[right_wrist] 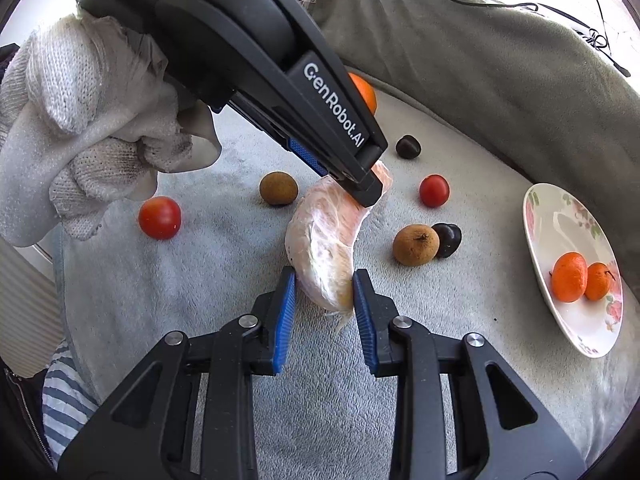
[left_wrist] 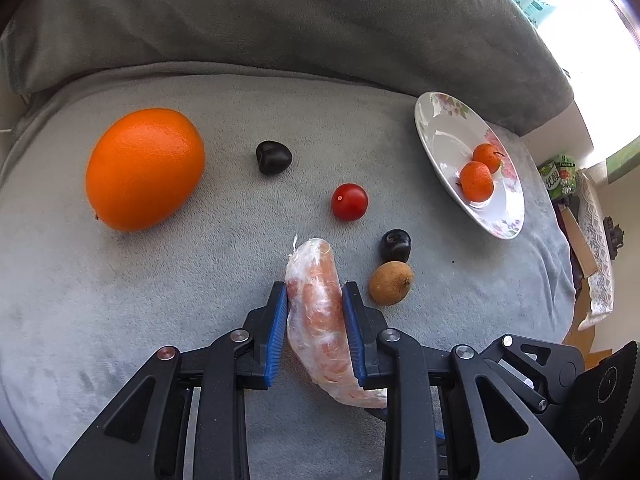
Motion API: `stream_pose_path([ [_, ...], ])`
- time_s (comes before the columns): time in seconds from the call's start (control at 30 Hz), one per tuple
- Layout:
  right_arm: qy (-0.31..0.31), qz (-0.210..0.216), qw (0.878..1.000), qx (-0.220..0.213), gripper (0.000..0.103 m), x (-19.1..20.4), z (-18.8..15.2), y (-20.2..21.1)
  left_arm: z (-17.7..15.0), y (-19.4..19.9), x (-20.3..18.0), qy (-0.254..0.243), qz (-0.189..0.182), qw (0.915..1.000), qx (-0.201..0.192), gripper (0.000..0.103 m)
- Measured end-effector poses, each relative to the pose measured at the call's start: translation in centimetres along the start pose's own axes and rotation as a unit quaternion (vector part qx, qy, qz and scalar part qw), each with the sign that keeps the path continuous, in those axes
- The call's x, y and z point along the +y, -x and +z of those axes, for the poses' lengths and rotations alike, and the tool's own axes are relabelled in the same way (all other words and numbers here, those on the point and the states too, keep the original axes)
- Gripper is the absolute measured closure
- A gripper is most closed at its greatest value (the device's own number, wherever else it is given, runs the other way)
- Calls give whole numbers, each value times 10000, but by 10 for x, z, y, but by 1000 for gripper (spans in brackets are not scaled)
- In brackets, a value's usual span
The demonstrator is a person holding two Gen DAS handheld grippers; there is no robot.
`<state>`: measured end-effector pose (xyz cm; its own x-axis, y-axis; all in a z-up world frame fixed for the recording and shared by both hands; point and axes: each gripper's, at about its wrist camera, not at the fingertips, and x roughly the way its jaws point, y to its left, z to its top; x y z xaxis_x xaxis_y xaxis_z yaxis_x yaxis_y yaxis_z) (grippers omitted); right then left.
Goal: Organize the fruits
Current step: 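Carry the pomelo segment with both tools and lower it onto the plate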
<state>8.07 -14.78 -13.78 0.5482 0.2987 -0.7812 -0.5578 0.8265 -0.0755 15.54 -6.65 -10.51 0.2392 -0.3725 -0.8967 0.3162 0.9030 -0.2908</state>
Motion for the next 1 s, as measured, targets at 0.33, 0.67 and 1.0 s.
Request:
stream_pose_path([
  [0.33, -70, -212, 9995, -227, 73, -8, -6, 25, 16, 10, -18, -129, -126, 9997, -175, 77],
  [0.67, -286, -440, 9980, -364, 73, -28, -9, 48, 44, 5, -56, -452, -188, 9985, -230, 77],
  [1.0, -596, -627, 9953, -430, 73, -68, -15, 64, 78, -12, -87, -726, -310, 9967, -208, 77],
])
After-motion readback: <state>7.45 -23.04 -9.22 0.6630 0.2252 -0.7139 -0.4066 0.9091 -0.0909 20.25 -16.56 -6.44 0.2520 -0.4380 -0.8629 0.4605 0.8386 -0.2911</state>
